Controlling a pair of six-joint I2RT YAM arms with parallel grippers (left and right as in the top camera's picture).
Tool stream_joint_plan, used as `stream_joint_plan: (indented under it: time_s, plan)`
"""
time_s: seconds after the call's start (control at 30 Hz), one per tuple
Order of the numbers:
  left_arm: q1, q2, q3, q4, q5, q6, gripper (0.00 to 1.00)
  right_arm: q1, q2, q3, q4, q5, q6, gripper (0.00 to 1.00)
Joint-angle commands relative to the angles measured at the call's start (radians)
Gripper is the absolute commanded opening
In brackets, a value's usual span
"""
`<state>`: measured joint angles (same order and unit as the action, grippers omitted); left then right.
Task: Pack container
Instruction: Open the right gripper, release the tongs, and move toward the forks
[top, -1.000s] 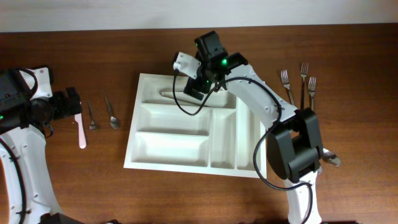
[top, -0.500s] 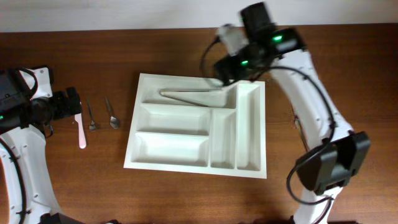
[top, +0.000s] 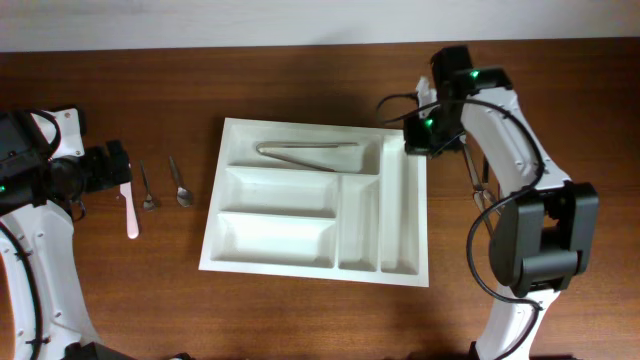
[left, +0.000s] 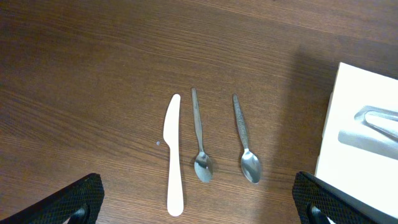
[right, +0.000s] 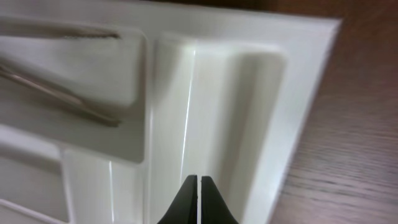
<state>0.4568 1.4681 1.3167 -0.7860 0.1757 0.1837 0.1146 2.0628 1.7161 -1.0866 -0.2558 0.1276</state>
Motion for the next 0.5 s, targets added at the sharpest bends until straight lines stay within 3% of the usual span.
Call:
stream_joint_plan:
  time_s: [0.0, 0.47]
  plan:
    - [0.003, -0.008, 0.018, -0.001, 0.000, 0.013, 0.99, 0.011, 0.008, -0.090, 0.069, -0.006, 0.047, 0.04]
    - [0.003, -0.008, 0.018, -0.001, 0.000, 0.013, 0.99, 0.009, 0.039, -0.256, 0.590, 0.001, 0.047, 0.04]
